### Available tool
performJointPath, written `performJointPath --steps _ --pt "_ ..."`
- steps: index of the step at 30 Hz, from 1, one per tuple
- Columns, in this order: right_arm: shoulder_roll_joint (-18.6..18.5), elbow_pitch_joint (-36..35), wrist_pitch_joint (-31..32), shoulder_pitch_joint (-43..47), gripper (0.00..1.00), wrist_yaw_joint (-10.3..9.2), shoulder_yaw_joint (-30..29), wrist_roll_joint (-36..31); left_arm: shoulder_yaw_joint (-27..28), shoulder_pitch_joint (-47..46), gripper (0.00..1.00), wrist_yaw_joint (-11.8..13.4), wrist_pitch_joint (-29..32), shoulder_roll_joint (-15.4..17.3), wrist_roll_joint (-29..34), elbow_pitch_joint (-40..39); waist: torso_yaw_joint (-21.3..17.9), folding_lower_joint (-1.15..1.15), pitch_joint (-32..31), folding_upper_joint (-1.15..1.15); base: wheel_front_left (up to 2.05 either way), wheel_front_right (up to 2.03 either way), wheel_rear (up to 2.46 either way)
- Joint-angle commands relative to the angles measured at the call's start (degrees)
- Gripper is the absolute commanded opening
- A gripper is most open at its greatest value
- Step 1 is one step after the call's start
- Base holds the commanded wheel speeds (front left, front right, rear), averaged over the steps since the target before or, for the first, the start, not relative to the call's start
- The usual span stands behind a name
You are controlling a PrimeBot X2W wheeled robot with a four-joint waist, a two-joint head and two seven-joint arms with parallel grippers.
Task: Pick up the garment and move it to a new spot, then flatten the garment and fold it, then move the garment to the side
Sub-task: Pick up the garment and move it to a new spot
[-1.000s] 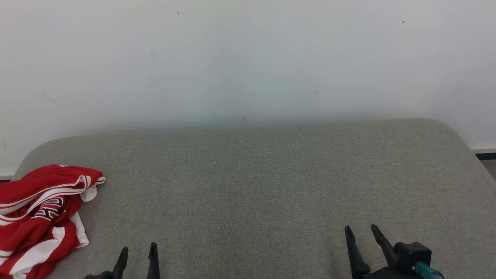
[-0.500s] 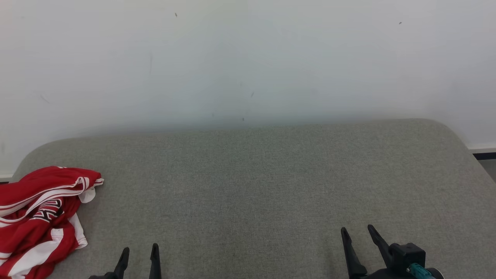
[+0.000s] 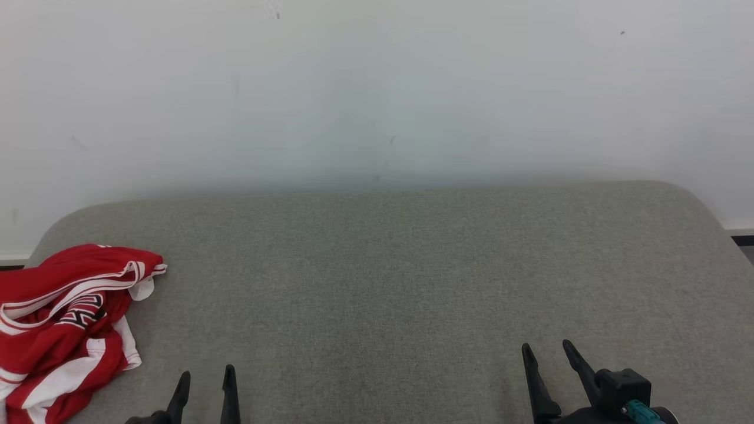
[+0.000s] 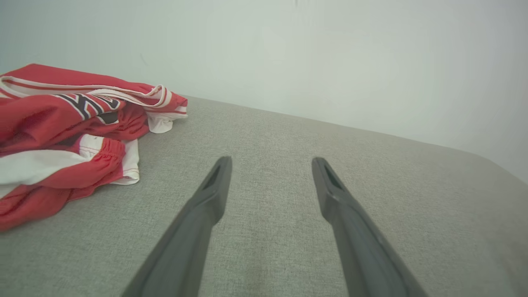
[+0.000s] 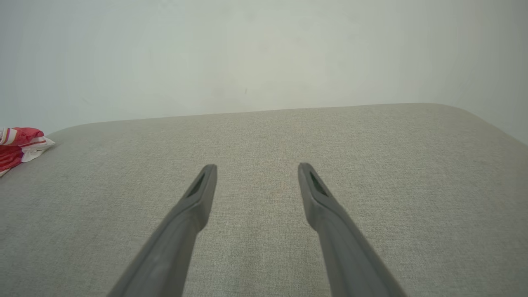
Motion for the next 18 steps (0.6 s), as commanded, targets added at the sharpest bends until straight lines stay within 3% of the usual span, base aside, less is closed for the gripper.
performJointPath --steps 1,18 --pt "-0.1 -0.2 -0.3 0.3 1.00 -0.14 -0.1 0.0 0.3 0.5 1.00 0.4 -0.1 0.3 -0.6 -0.6 1.4 0.00 -0.1 0.00 0.00 0.00 0.00" --pt "-0.1 0.5 -1.6 1.2 1.00 -0.14 0.7 3.0 3.9 2.1 1.00 -0.5 -0.1 0.7 3.0 -1.7 17.6 0.00 -1.5 0.00 0.00 0.00 0.00"
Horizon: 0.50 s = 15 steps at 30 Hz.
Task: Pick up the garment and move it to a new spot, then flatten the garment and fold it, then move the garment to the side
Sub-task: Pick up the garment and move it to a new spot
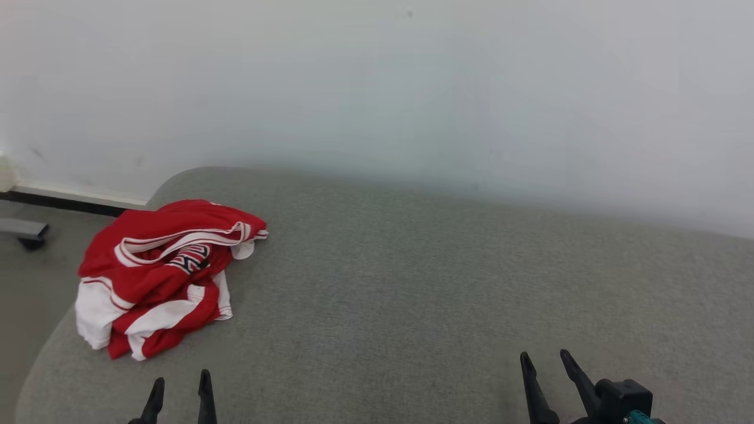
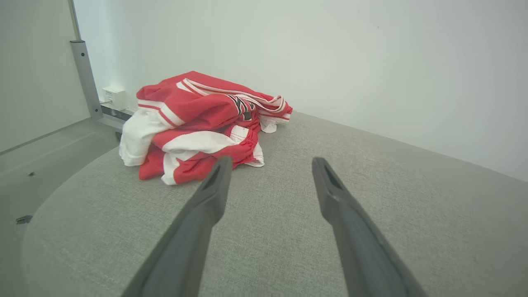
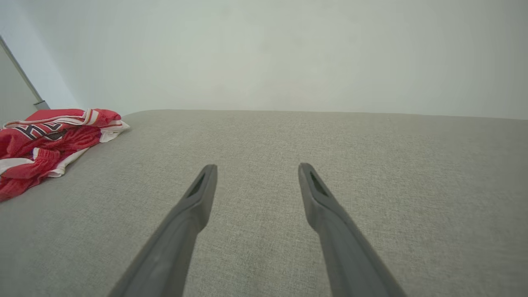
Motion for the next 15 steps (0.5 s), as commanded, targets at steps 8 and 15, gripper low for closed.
performJointPath --steps 8,15 --pt "-0.1 1.0 -0.9 -1.2 1.00 -0.14 1.9 2.4 1.7 1.3 1.00 0.2 -0.1 0.5 1.6 -1.3 10.5 0.00 -0.3 0.00 0.00 0.00 0.00" --pt "-0.1 2.2 -1.0 -3.8 1.00 -0.14 3.8 2.4 4.1 1.9 1.00 0.5 -0.1 0.2 1.2 -3.2 12.1 0.00 1.2 0.00 0.00 0.00 0.00"
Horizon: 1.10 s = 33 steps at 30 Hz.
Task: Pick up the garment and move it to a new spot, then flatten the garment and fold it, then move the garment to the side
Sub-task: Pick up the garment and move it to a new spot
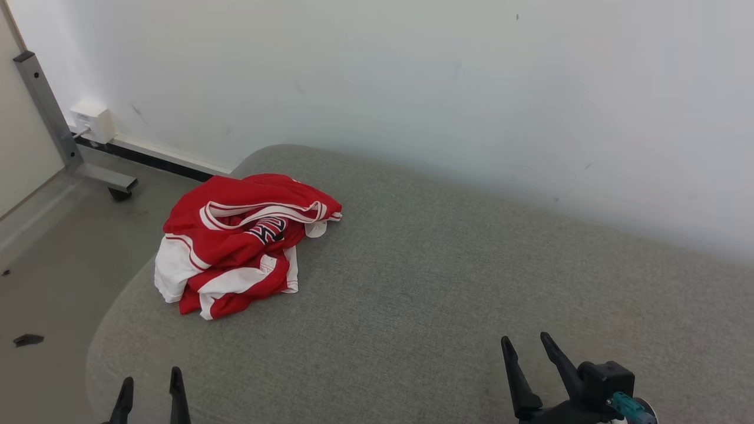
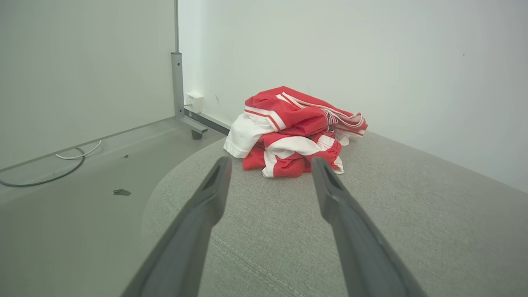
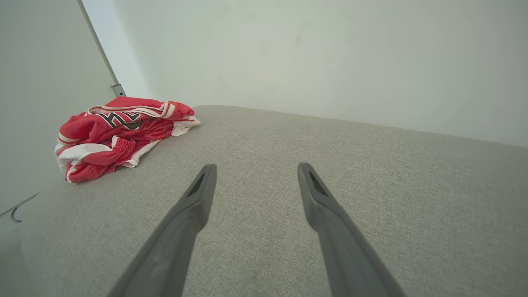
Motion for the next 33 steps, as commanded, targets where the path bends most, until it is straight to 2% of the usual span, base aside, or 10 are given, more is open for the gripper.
performJointPath --steps 1,15,20,27,33 --pt "-0.1 0.3 -0.2 -0.6 1.00 -0.14 0.2 0.2 0.6 0.8 1.00 0.3 -0.1 0.0 -0.5 -0.5 0.9 0.00 0.9 0.00 0.00 0.00 0.00" --pt "-0.1 0.5 -0.2 0.0 1.00 -0.14 0.4 -0.1 2.0 -0.4 1.00 -0.1 -0.1 -0.3 -0.1 0.6 1.0 0.00 1.2 0.00 0.00 0.00 0.00" --pt "-0.1 0.1 -0.2 1.1 1.00 -0.14 0.3 -0.8 1.8 -6.7 1.00 -0.1 0.6 0.2 -0.7 5.7 1.0 0.00 1.2 0.00 0.00 0.00 0.00" --pt "-0.1 -1.0 -0.1 1.5 1.00 -0.14 2.1 -1.6 2.3 -17.8 1.00 -1.6 6.2 2.7 -3.0 14.2 -1.3 0.00 2.5 0.00 0.00 0.00 0.00" --pt "-0.2 -3.9 2.1 0.2 1.00 -0.14 2.2 -5.0 4.7 -31.0 1.00 -0.5 14.0 3.6 -7.6 22.8 -4.7 0.00 8.9 0.00 0.00 0.00 0.00"
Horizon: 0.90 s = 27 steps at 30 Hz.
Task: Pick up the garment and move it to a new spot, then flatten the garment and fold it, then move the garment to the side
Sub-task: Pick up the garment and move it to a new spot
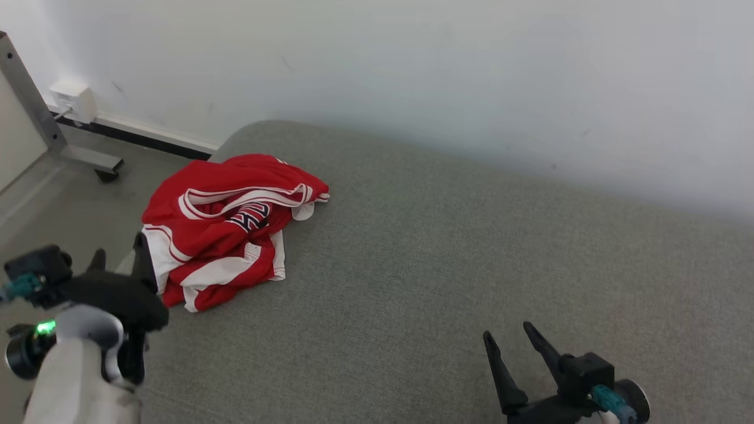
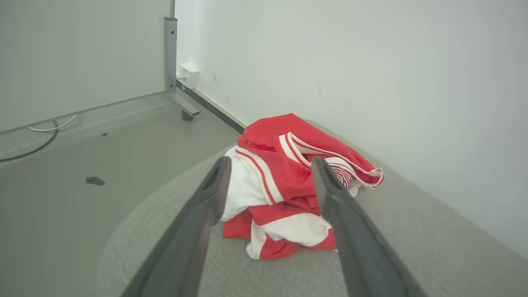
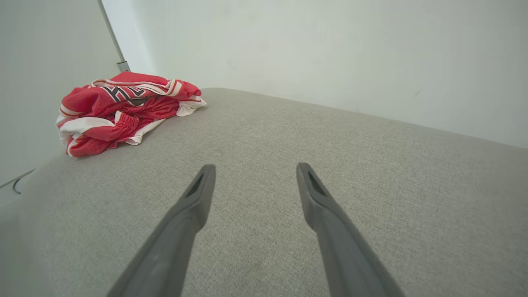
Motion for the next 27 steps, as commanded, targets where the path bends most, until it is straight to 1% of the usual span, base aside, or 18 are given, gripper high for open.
performJointPath --steps 1,2,3,7,11,12,13,15,17,20,22,23,24,27 --pt "-0.2 -0.7 0.4 -0.8 1.00 -0.14 -0.4 -0.9 0.3 -1.9 1.00 0.0 0.7 0.0 -1.1 0.8 -4.2 0.00 6.6 0.00 0.00 0.00 0.00" --pt "-0.2 -1.5 0.9 -1.0 1.00 -0.14 -0.6 -1.5 0.7 -3.8 1.00 -0.2 1.9 0.3 -1.7 2.1 -4.8 0.00 7.9 0.00 0.00 0.00 0.00" --pt "-0.2 -3.5 2.1 -1.5 1.00 -0.14 -0.7 -3.0 1.5 -7.7 1.00 -0.6 4.0 0.8 -3.5 4.0 -6.1 0.00 10.6 0.00 0.00 0.00 0.00" --pt "-0.2 -7.8 4.4 -2.0 1.00 -0.14 -0.7 -5.3 2.6 -13.6 1.00 -0.5 9.4 2.5 -5.8 8.4 -8.1 0.00 14.9 0.00 0.00 0.00 0.00" --pt "-0.2 -11.7 6.4 -1.9 1.00 -0.14 0.0 -6.6 1.9 -17.1 1.00 0.6 14.3 4.6 -5.3 12.3 -9.7 0.00 18.0 0.00 0.00 0.00 0.00" --pt "-0.2 -12.5 6.8 -1.9 1.00 -0.14 0.0 -6.8 1.5 -17.8 1.00 1.3 15.0 4.9 -4.9 13.1 -10.0 0.00 18.6 0.00 0.00 0.00 0.00" --pt "-0.2 -13.3 7.3 -2.0 1.00 -0.14 0.4 -7.0 1.2 -18.0 1.00 2.5 15.4 5.8 -3.9 13.8 -10.4 0.00 19.3 0.00 0.00 0.00 0.00" --pt "-0.2 -14.5 8.0 -2.0 1.00 -0.14 0.8 -7.2 0.2 -18.2 1.00 3.9 16.3 6.6 -2.8 15.2 -11.0 0.00 20.3 0.00 0.00 0.00 0.00" --pt "-0.2 -15.4 8.4 -1.8 1.00 -0.14 1.3 -7.2 0.1 -18.4 1.00 4.8 15.9 7.2 -2.3 15.9 -11.6 0.00 20.8 0.00 0.00 0.00 0.00" --pt "-0.2 -16.4 9.0 -1.3 1.00 -0.14 2.0 -7.2 -0.4 -17.9 1.00 5.3 15.0 8.7 -1.4 16.7 -12.7 0.00 21.4 0.00 0.00 0.00 0.00" --pt "-0.2 -16.8 9.3 -1.0 1.00 -0.14 2.0 -7.3 -0.8 -17.4 1.00 5.5 14.6 8.7 -1.0 16.8 -13.1 0.00 21.7 0.00 0.00 0.00 0.00" --pt "-0.2 -17.0 9.4 -0.9 1.00 -0.14 1.8 -7.4 -1.0 -17.3 0.44 5.7 14.2 9.0 -0.7 16.6 -13.2 0.00 21.8 0.00 0.00 0.00 0.00" --pt "-0.2 -17.2 9.4 -0.9 1.00 -0.14 1.7 -7.5 -1.4 -17.2 0.00 5.7 14.1 9.5 -0.3 16.6 -13.3 0.00 21.9 0.00 0.00 0.00 0.00" --pt "-0.2 -17.1 9.2 -0.7 1.00 -0.14 1.0 -7.1 -1.9 -17.5 0.00 5.0 14.4 10.0 -0.3 16.2 -13.1 0.00 21.4 0.00 0.00 0.00 0.00"
